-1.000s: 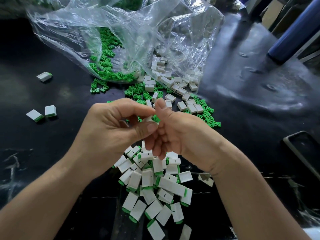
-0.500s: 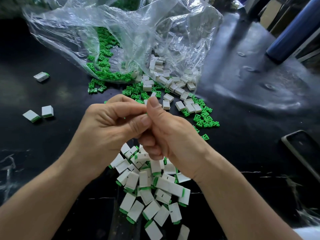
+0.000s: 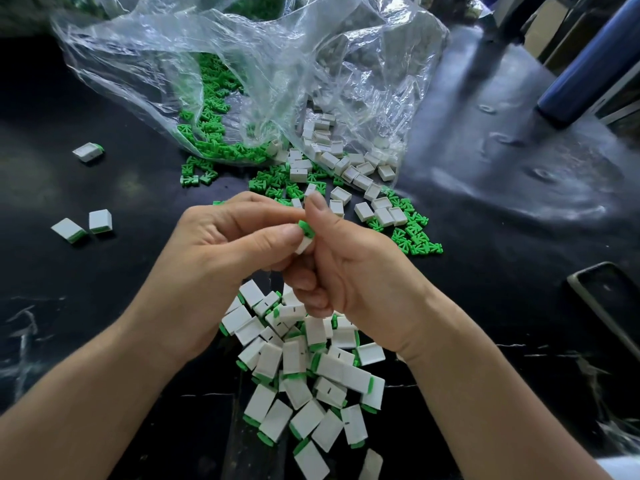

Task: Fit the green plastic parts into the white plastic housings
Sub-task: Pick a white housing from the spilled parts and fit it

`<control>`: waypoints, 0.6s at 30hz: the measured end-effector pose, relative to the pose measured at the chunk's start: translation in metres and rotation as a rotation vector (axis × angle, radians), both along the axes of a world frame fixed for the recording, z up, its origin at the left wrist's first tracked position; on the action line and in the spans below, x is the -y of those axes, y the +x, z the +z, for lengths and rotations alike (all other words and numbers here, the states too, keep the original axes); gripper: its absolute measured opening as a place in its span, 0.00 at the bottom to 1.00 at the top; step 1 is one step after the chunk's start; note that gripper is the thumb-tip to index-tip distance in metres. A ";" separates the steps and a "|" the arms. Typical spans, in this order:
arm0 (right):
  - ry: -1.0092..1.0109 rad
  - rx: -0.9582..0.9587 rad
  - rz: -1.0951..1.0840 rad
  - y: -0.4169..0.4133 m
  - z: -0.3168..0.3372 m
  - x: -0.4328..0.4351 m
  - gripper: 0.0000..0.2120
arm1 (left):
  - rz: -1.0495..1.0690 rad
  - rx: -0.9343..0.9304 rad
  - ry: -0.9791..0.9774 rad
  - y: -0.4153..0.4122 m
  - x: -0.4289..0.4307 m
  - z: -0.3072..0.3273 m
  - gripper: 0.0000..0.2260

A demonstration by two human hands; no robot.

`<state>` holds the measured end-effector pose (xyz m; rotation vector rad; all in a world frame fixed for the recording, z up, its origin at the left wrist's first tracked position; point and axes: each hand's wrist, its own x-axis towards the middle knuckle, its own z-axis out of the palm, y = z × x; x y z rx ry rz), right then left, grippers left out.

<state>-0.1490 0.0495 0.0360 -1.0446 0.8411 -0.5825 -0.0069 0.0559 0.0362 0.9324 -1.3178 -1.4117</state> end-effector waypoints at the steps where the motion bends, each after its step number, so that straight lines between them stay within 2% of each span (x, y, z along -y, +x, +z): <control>1: -0.016 -0.020 -0.017 0.000 0.000 0.000 0.27 | 0.003 -0.004 0.012 0.000 0.000 0.001 0.08; 12: -0.153 -0.114 -0.022 -0.006 0.002 0.000 0.28 | -0.058 -0.029 0.066 -0.001 0.000 0.004 0.10; 16: -0.190 -0.179 -0.001 -0.004 0.005 -0.002 0.36 | -0.102 -0.018 0.095 0.000 0.001 0.004 0.10; 18: -0.197 -0.201 -0.022 -0.003 0.006 -0.004 0.33 | -0.104 -0.016 0.098 -0.001 0.001 0.004 0.10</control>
